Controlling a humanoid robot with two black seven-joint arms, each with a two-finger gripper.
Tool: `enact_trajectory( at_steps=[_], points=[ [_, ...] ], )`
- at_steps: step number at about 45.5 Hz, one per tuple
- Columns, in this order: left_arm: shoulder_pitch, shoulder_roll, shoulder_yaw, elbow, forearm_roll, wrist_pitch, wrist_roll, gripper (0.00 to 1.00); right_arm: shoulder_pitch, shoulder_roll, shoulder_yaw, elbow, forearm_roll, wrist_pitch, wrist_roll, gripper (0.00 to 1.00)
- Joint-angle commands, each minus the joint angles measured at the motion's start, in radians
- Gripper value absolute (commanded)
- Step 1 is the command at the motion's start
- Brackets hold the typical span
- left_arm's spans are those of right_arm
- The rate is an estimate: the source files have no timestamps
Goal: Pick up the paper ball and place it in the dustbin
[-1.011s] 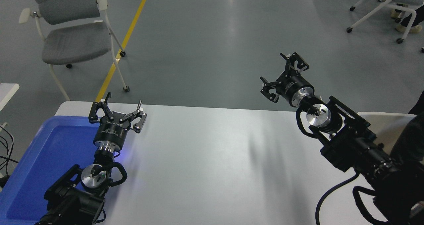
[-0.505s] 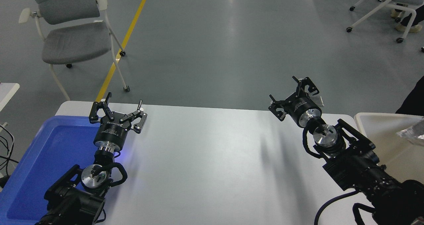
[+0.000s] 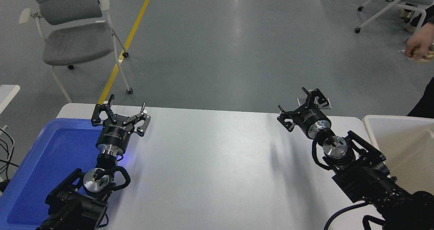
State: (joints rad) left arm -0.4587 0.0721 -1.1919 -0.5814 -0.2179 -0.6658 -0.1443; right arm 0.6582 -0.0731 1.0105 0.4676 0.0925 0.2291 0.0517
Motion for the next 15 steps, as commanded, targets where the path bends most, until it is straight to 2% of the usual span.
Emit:
enact_trajectory(
  at_steps=[1, 15],
  points=[
    [0.000, 0.000, 0.000, 0.000, 0.000, 0.000, 0.000, 0.99, -0.005, -0.014, 0.002, -0.001, 0.001, 0.003, 0.000, 1.00],
    [0.000, 0.000, 0.000, 0.000, 0.000, 0.000, 0.000, 0.99, -0.009, -0.039, 0.002, -0.003, 0.003, 0.003, 0.000, 1.00]
  ],
)
